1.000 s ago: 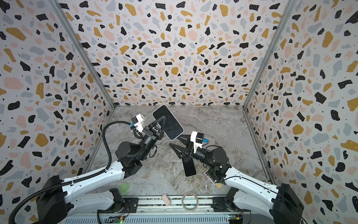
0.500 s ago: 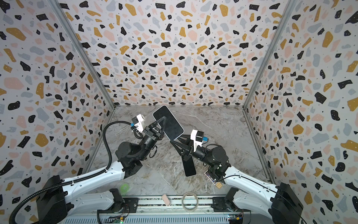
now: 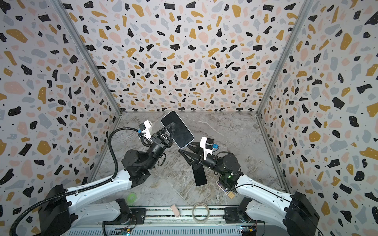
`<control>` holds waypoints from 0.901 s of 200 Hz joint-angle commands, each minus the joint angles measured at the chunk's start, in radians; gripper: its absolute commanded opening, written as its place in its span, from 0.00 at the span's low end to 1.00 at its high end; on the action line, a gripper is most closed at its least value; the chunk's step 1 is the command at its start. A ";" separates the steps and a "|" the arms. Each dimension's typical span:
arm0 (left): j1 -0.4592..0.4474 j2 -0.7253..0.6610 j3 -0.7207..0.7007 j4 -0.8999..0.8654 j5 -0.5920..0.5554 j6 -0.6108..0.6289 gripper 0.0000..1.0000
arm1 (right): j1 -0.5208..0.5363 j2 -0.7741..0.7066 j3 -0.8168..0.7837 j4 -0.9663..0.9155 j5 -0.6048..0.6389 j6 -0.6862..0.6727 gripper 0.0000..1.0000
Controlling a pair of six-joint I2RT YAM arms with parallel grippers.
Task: Take the phone out of the phone case
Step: Remove the phone case from the phone.
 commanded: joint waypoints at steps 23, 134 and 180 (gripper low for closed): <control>0.006 -0.003 0.009 0.109 0.026 -0.001 0.00 | -0.005 -0.005 0.048 0.016 0.016 -0.002 0.43; 0.006 0.003 0.007 0.112 0.019 -0.004 0.00 | -0.026 0.009 0.043 0.024 -0.044 0.007 0.43; 0.007 0.003 0.006 0.117 0.015 -0.004 0.00 | -0.026 0.014 0.035 0.024 -0.052 0.010 0.45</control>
